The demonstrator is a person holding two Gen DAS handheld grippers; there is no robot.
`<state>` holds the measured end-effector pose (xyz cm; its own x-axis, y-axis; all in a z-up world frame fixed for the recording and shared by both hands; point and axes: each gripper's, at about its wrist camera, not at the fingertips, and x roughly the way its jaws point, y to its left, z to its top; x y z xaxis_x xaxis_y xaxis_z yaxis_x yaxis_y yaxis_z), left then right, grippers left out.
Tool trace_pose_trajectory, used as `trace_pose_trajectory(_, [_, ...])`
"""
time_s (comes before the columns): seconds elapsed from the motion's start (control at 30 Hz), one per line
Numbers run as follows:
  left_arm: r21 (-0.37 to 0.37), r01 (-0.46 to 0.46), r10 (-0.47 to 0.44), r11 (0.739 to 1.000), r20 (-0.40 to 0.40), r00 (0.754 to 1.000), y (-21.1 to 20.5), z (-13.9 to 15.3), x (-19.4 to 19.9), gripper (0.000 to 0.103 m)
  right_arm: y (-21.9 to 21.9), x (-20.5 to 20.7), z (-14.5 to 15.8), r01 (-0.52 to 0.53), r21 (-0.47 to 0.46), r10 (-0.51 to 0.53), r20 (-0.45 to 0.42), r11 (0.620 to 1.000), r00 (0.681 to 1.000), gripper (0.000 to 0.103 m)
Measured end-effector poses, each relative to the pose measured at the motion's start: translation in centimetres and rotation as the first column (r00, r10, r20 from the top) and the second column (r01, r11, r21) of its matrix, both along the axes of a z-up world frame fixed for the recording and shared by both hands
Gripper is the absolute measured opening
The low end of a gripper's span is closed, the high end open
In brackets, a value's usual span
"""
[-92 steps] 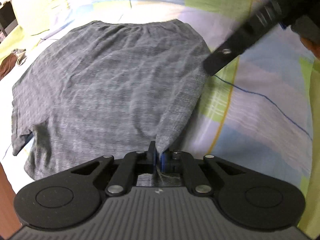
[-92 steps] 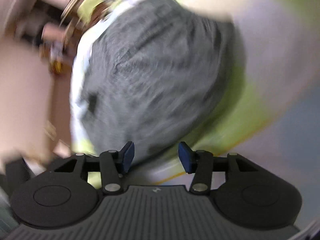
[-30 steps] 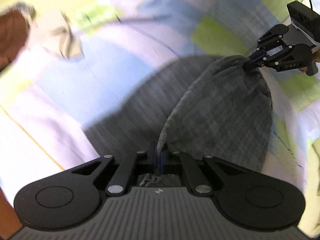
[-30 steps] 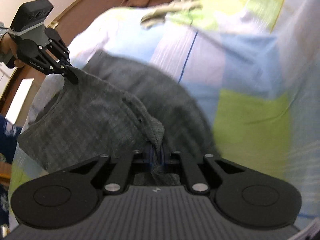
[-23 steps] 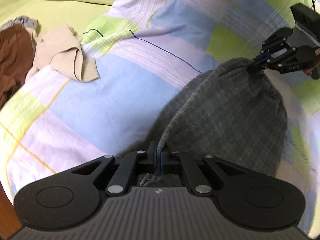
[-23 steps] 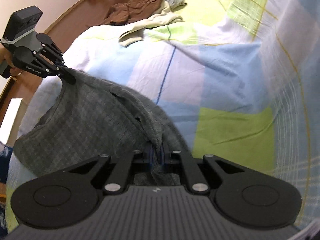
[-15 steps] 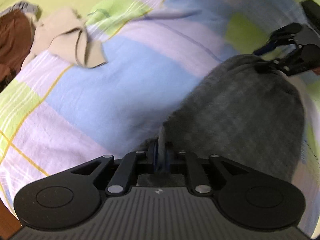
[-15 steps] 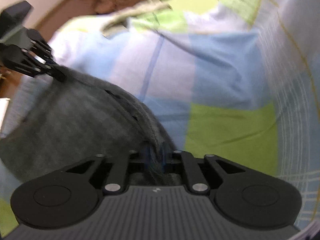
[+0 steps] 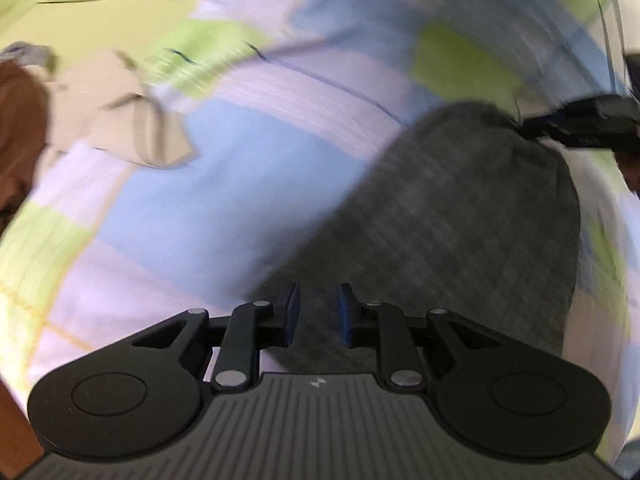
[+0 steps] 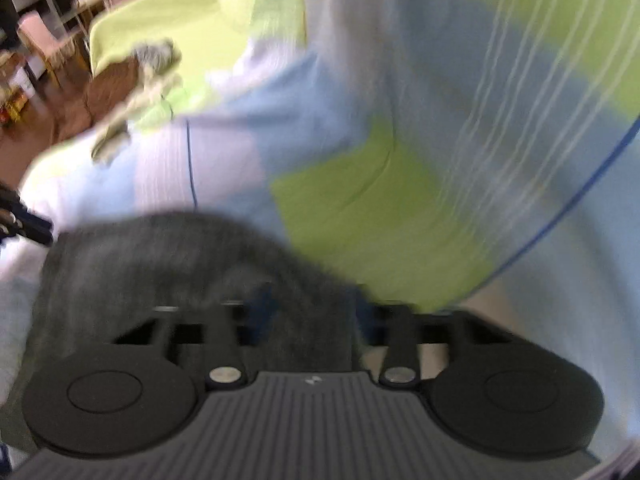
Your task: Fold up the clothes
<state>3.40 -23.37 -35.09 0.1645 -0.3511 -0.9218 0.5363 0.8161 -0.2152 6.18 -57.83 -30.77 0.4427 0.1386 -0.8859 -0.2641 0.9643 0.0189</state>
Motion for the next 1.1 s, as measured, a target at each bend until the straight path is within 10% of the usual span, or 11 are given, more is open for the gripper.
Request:
trace_pose_trajectory(0.1, [0.016, 0.022, -0.022, 1.0, 0.0, 1.0, 0.3, 0.2, -1.5, 0.024, 0.7, 0.4, -0.1, 0.058, -0.028, -0.057, 0.038, 0.998, 0.998, 0.02])
trace_pose_trajectory(0.2, [0.067, 0.007, -0.006, 0.998, -0.004, 1.0, 2.3, 1.0, -3.3, 0.024, 1.8, -1.6, 2.4, 0.118, -0.065, -0.107, 0.151, 0.991, 0.983, 0.082])
trace_pose_trajectory(0.23, [0.086, 0.001, -0.001, 0.996, 0.001, 1.0, 2.9, 1.2, -3.6, 0.024, 2.4, -2.9, 3.5, 0.157, -0.083, -0.137, 0.208, 0.984, 0.969, 0.084])
trace_pose_trajectory(0.5, [0.07, 0.008, -0.013, 0.998, 0.07, 0.997, 3.5, 2.5, -1.2, 0.041, 13.2, -18.5, 3.7, 0.273, 0.195, -0.304, 0.151, 0.942, 0.941, 0.053])
trace_pose_trajectory(0.63, [0.068, 0.06, -0.06, 0.996, 0.009, 0.998, 1.9, 1.1, 1.8, 0.041, 18.8, -24.5, 2.7, 0.369, 0.218, -0.385, 0.038, 0.904, 0.922, 0.054])
trace_pose_trajectory(0.87, [-0.035, 0.248, -0.251, 0.968, -0.177, 0.952, 0.1, -3.3, 6.7, 0.039, 24.3, -27.2, 2.6, 0.51, 0.064, -0.513, 0.041, 0.858, 0.858, 0.068])
trace_pose_trajectory(0.97, [-0.072, 0.352, -0.359, 0.933, -0.193, 0.913, -0.2, -3.4, 7.3, 0.01, 27.9, -26.4, 2.4, 0.587, -0.072, -0.579, 0.105, 0.806, 0.808, 0.068])
trace_pose_trajectory(1.1, [-0.105, 0.434, -0.447, 0.895, -0.214, 0.868, -0.3, -3.3, 8.3, 0.008, 31.2, -25.4, 1.6, 0.631, -0.199, -0.609, 0.164, 0.75, 0.776, 0.063])
